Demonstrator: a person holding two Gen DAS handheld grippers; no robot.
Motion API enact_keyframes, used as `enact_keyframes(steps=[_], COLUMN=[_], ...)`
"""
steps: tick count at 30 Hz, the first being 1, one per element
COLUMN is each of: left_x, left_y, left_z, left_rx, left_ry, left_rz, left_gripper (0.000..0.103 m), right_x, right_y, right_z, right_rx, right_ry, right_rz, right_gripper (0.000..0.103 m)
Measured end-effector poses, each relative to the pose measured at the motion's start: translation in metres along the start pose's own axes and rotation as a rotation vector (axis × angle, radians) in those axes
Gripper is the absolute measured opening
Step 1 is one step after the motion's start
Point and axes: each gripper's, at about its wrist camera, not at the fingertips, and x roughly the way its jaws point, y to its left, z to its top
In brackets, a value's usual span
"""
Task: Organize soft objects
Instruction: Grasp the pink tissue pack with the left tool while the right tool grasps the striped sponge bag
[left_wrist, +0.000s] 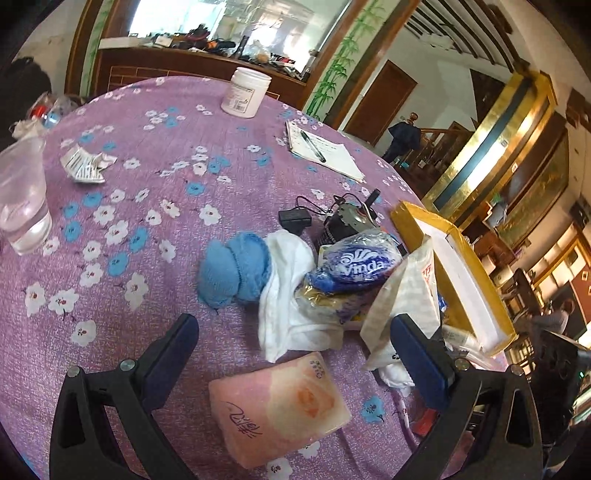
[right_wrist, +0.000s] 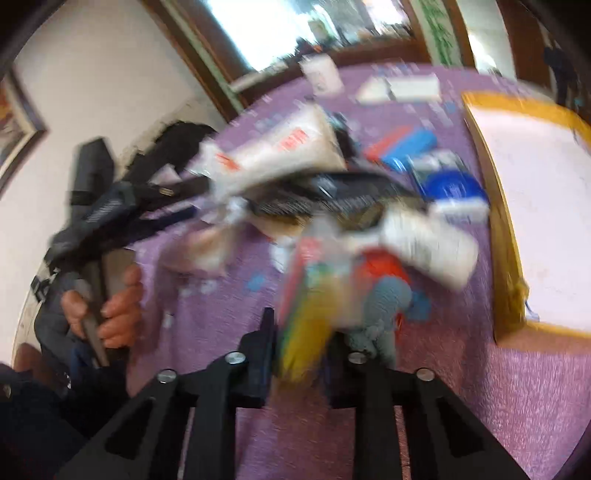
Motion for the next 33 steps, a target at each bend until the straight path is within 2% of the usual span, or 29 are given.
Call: enact_keyframes(steps=[4, 8, 13, 18, 21, 24, 26, 28, 31, 33], left_x=[0.001, -0.004, 0.006, 0.022, 0.014, 0.004, 0.0, 0.001, 0.012, 0.024], left_y=[-0.001, -0.006, -0.009, -0.024, -0.04, -0.053, -0.056, -0.057, -0.055, -0.054], left_z=[-0.002, -0.006, -0.008, -0.026, -0.044, -0.059, -0.061, -0.059, -0.053, -0.048], left_rx=[0.011, 0.062, 0.157, 0.274, 0.376, 0.46, 0.48, 0.477, 0.434, 0.419], left_ry=[0.018, 0.045, 0.118, 0.259, 0.293, 0.287, 0.27, 0.257, 0.266, 0.287], left_rz=[0.002, 0.004, 0.078, 0.073, 0.055, 0.028, 0.032, 0.081, 0.099, 0.138], left_gripper=[0.103, 0.103, 0.103, 0.103, 0.103, 0.103, 0.103, 0.103, 0.103, 0.098], right_x=[-0.021, -0.038, -0.039, -0.047, -0.051, -0.05, -0.05, -0.05, -0.051, -0.052], right_y=[0.011, 0.01, -0.006, -0.013, -0.014, -0.016, -0.016, -0.016, -0.013, -0.012], right_z=[-0.005, -0.011, -0.009, -0.011, -0.013, -0.015, -0.017, -0.017, -0.018, -0.019], right_rx=[-0.053, -0.07, -0.019, -0.005, -0.012, -0.008, -0.007, -0.009, -0.012, -0.01], right_ry=[-0.107, -0.159, -0.18, -0.193, -0.2, -0.199, -0.198, -0.195, -0.193, -0.194], right_rz=[0.091, 0.106, 0.132, 0.16, 0.167, 0.177, 0.181, 0.18, 0.175, 0.169], right_gripper=[0.019, 0.019, 0.019, 0.019, 0.019, 0.019, 0.019, 0.019, 0.019, 0.019])
